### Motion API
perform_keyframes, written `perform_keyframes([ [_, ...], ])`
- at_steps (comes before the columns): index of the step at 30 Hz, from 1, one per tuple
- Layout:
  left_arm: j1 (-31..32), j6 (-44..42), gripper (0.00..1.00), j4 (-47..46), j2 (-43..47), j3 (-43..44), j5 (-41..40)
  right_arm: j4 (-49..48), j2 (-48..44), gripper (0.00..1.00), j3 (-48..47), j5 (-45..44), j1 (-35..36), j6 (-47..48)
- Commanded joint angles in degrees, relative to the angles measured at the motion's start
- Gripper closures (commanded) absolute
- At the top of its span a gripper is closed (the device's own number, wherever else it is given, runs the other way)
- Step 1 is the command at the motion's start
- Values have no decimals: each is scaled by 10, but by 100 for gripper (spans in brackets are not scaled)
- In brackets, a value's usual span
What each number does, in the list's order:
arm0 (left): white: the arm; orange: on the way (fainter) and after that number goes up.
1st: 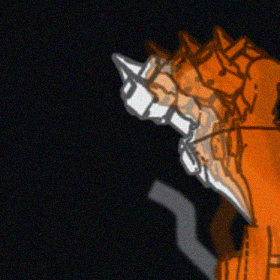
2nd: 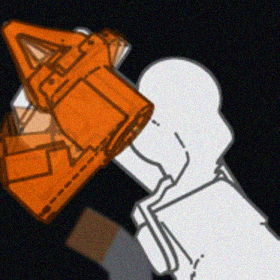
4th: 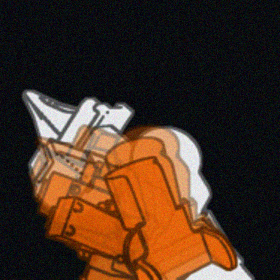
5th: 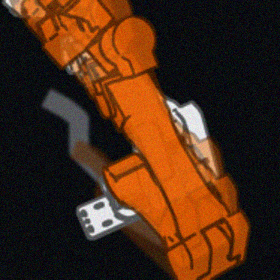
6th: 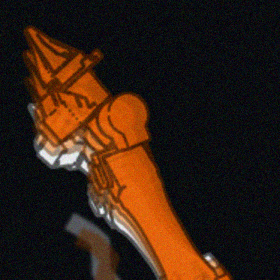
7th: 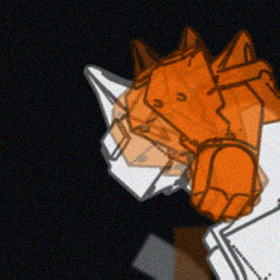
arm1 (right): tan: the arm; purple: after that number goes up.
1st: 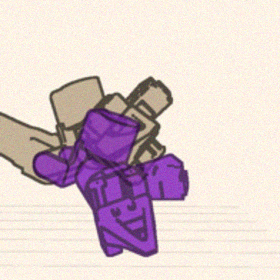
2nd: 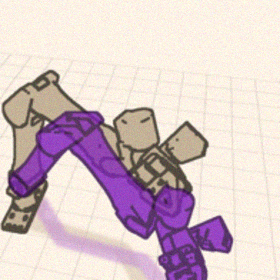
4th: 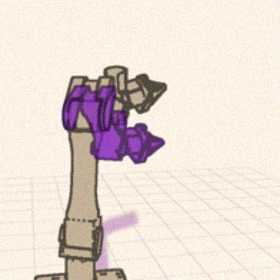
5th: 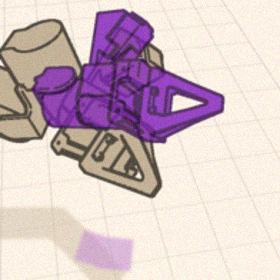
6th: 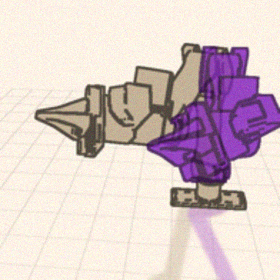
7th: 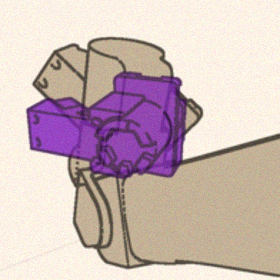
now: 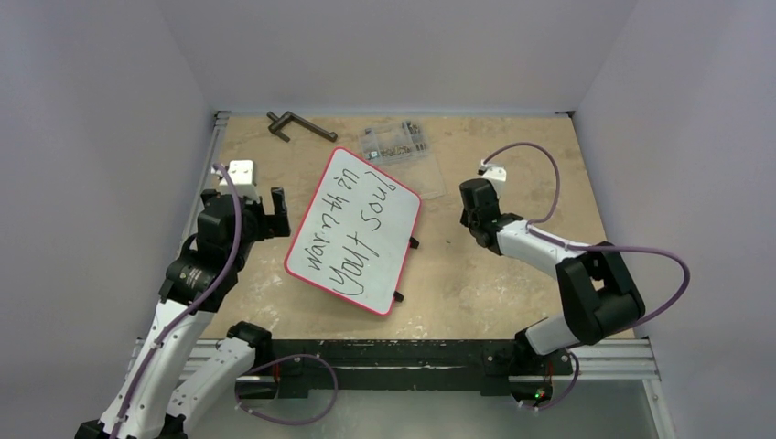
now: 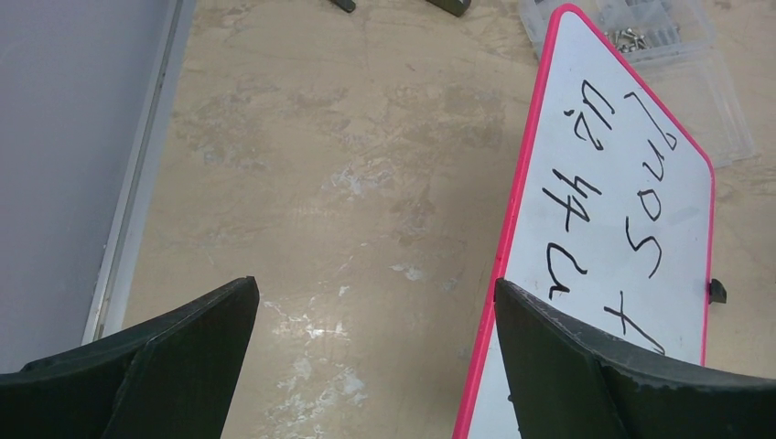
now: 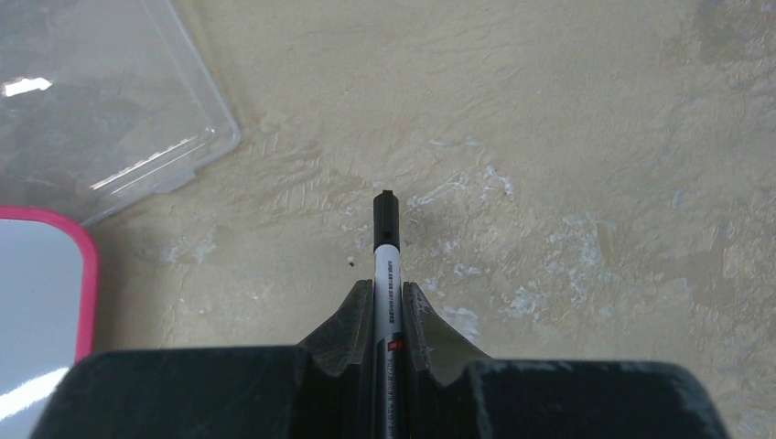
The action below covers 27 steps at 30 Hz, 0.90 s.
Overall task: Write a sentence on the whiteboard
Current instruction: Put down the whiteboard marker at the center of the board.
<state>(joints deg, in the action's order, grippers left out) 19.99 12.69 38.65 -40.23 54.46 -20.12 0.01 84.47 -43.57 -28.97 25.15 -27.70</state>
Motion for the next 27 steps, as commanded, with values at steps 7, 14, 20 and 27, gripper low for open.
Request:
perform_keyframes([
  [7,-6,-3,0,-22,9,-8,13,-27,-10,82,17,-4,-9,-32],
  [14,-6,-4,0,-21,12,-10,11,-23,-23,57,24,-10,-11,-41],
  [20,-6,-5,0,-21,12,-11,11,-12,-51,29,27,-16,-11,-42],
  [27,-6,-5,0,-22,14,-13,15,-1,-100,1,17,38,-12,-18],
])
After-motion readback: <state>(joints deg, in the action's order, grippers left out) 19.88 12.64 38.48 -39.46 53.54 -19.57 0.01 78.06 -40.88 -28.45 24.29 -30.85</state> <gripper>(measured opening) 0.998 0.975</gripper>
